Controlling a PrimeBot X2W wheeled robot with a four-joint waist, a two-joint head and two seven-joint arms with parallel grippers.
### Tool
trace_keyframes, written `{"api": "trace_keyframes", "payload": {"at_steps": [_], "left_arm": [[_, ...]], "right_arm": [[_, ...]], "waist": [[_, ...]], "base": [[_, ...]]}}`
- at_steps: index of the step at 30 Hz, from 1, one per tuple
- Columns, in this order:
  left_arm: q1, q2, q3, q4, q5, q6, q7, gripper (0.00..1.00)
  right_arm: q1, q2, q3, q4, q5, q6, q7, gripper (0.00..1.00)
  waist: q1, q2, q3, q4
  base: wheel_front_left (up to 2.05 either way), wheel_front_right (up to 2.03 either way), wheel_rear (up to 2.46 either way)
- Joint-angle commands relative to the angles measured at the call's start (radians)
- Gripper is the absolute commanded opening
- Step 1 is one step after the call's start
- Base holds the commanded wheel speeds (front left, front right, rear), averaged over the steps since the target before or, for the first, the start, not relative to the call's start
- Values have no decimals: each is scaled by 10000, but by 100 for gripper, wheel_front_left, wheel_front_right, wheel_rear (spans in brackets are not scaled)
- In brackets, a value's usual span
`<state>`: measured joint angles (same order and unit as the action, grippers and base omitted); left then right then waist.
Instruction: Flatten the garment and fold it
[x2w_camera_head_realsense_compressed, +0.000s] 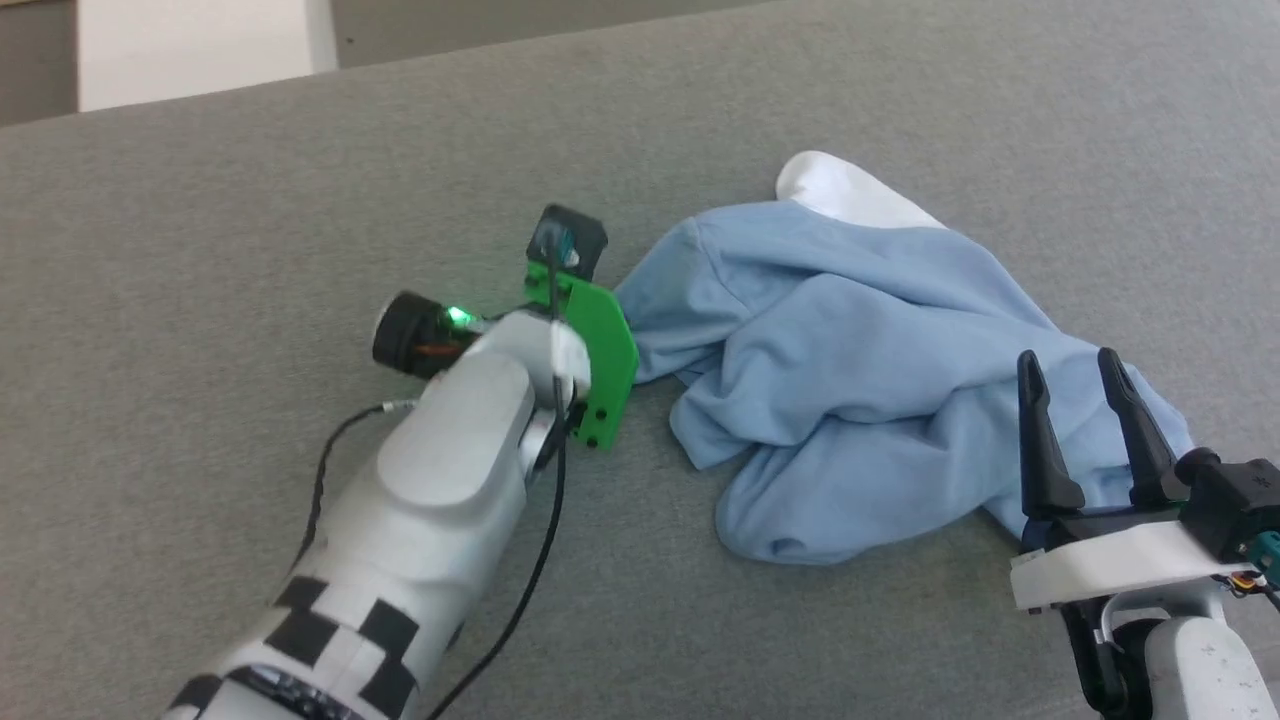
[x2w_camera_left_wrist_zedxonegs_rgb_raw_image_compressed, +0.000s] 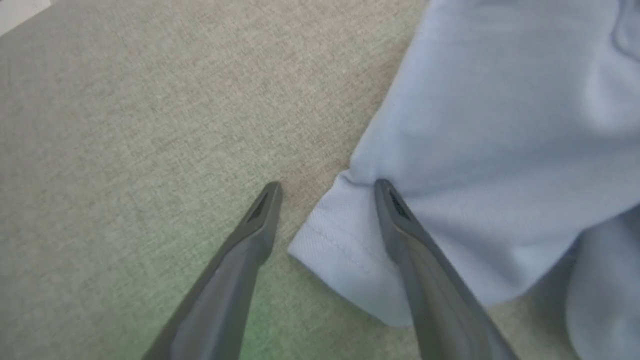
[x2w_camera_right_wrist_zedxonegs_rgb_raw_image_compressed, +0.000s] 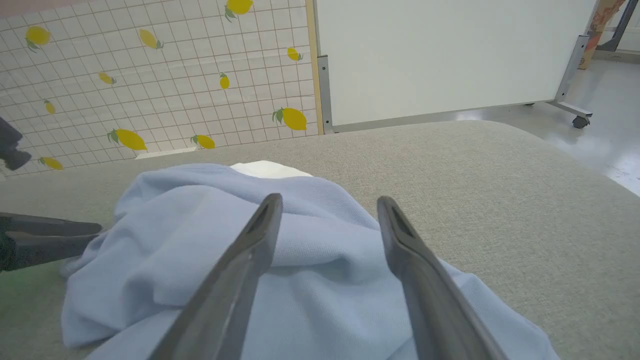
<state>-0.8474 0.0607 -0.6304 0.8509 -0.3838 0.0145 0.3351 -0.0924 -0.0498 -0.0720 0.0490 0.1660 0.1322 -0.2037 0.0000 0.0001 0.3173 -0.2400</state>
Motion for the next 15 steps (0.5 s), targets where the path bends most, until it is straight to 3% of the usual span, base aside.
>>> {"api": "trace_keyframes", "payload": {"at_steps": [1,3,5,10,15], "left_arm": [[38,94,-147,391,107,29,520,100],[74,81,-295,660,62,-108,1154,100],[176,63,-432,838,-49,-347,1804,0],[601,37,-485,559,-374,-609,2169,0],[1143,451,-31,-485,-510,-197,496,0]], "right_arm": [[-158,-5,-13,22,86,-15,-91,100],[-161,-5,1,36,114,-15,-108,100],[-170,-5,44,33,158,-15,-112,100],[-115,-5,-119,-25,122,-15,-74,100],[-50,-5,-209,-160,-46,-15,52,100]], "waist": [[0,-1,163,-178],[0,-1,130,-184],[0,-1,66,-157],[0,-1,-231,131],[0,-1,-688,608]], "base": [[0,0,0],[0,0,0],[0,0,0],[0,0,0],[0,0,0]]}}
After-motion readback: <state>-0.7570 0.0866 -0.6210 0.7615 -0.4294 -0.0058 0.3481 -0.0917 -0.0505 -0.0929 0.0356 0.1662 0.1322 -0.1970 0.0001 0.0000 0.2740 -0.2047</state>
